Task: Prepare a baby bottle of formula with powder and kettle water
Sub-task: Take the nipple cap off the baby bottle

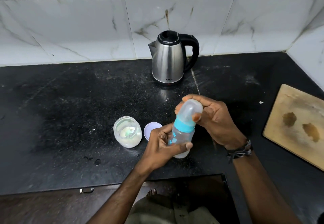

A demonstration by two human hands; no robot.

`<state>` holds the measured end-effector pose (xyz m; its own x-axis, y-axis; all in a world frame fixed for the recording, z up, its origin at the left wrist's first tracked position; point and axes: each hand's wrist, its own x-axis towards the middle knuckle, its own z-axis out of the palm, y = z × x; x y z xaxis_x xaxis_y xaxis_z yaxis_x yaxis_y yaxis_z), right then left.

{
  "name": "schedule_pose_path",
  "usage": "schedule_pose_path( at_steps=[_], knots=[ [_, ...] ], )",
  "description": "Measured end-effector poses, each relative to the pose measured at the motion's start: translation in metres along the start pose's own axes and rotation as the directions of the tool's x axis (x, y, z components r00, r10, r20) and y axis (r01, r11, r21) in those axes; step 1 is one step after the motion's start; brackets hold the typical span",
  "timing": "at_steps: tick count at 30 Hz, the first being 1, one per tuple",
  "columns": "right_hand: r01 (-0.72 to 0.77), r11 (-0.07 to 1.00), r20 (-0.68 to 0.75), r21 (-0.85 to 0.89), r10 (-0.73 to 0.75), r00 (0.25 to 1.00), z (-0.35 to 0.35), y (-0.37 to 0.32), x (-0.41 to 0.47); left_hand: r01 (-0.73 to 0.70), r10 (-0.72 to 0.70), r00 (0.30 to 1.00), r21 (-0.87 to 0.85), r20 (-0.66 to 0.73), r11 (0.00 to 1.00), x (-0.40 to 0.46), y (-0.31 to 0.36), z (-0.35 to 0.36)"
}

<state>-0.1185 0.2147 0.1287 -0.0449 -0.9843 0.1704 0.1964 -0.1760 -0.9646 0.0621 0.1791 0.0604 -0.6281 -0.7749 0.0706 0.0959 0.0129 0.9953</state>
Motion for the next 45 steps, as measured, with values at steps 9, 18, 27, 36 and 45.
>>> schedule_pose_path(
  at_steps=[9,18,27,36,45],
  knots=[
    [0.082,0.994,-0.206,-0.068,-0.095,0.974,-0.029,0.000,0.019,0.065,-0.066,0.997,-0.032,-0.046,0.997,-0.006,-0.020,-0.002],
    [-0.266,0.805,-0.504,-0.530,-0.047,0.863,-0.072,0.102,0.017,0.082,-0.076,0.981,0.025,-0.177,0.996,0.001,-0.042,-0.008],
    [-0.413,0.622,-0.517,-0.665,0.015,0.856,-0.085,0.147,0.011,0.087,-0.082,0.969,0.012,-0.232,0.996,0.005,-0.052,-0.008],
    [-0.414,0.550,-0.488,-0.725,0.014,0.873,-0.086,0.155,0.011,0.102,-0.094,0.965,0.019,-0.243,0.995,0.004,-0.054,-0.006],
    [-0.413,0.493,-0.459,-0.766,0.031,0.888,-0.076,0.123,0.009,0.121,-0.109,0.953,0.024,-0.283,0.992,0.003,-0.049,-0.004]
  ],
)
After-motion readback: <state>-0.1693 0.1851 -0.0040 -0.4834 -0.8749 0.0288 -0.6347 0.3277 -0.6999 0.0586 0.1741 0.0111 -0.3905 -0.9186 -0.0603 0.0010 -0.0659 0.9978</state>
